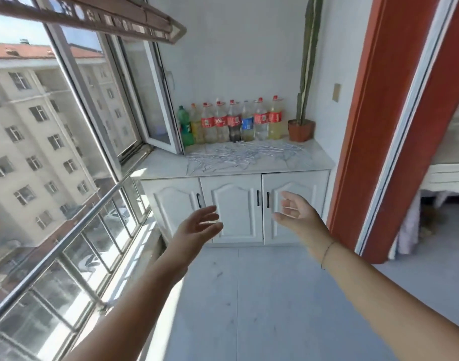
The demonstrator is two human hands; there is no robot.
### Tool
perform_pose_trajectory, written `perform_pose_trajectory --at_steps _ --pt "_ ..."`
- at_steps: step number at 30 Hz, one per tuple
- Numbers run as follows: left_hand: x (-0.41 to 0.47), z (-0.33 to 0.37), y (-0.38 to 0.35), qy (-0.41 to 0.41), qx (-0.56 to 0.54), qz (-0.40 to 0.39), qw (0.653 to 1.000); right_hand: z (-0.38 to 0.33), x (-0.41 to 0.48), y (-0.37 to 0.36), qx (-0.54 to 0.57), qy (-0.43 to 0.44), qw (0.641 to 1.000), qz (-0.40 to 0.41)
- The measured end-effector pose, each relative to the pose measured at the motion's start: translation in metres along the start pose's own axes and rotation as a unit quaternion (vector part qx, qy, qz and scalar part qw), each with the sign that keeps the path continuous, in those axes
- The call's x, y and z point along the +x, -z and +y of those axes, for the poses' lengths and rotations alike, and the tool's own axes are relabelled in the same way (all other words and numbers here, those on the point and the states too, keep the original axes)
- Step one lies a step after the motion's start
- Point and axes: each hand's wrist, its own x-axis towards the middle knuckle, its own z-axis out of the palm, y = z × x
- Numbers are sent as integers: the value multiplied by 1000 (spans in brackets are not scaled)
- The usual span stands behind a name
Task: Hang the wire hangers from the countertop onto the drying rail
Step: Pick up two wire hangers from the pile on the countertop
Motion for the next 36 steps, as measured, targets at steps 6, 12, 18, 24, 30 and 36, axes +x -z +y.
perform_pose_trajectory --at_steps 6,12,18,24,30,36 --pt "122 -7 -48 -1 -8 -9 1000 19 106 45 6 0 1000 18" --pt "250 -10 -101 0 -15 -20 1000 31 225 101 -6 -8 1000 16" --pt "357 -18 -132 9 -10 -19 1000 46 331 134 -16 -9 1000 21" --pt "464 -42 -134 23 -5 -18 1000 81 437 136 -11 -31 999 21" --pt "582 -70 -118 32 0 -20 999 108 552 133 1 -44 998 45" --pt "690 -93 -110 59 10 -42 997 135 654 137 -8 -77 994 72"
